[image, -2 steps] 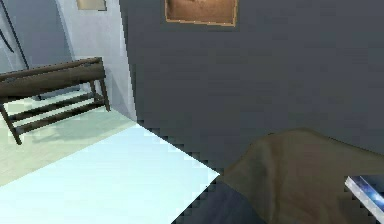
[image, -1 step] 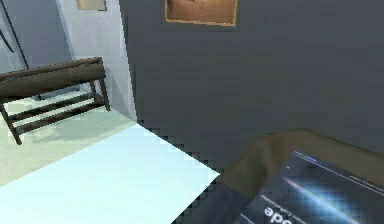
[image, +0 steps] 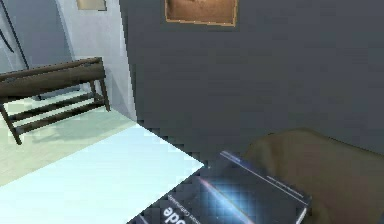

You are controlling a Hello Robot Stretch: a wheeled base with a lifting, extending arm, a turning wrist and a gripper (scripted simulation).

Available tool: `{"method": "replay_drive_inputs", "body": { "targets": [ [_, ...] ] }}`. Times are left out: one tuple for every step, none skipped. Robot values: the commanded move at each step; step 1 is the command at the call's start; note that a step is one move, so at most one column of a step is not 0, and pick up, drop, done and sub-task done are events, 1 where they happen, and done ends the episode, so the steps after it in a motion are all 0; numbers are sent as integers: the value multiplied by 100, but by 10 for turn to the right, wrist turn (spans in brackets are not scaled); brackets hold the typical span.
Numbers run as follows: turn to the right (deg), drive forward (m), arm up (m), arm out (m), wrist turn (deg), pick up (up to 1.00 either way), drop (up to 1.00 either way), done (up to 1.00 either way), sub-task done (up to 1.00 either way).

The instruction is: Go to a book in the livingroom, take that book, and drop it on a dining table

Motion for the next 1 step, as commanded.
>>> {"method": "replay_drive_inputs", "body": {
  "targets": [
    [-450,0,0,0,0,0,0,0,0]
  ]
}}
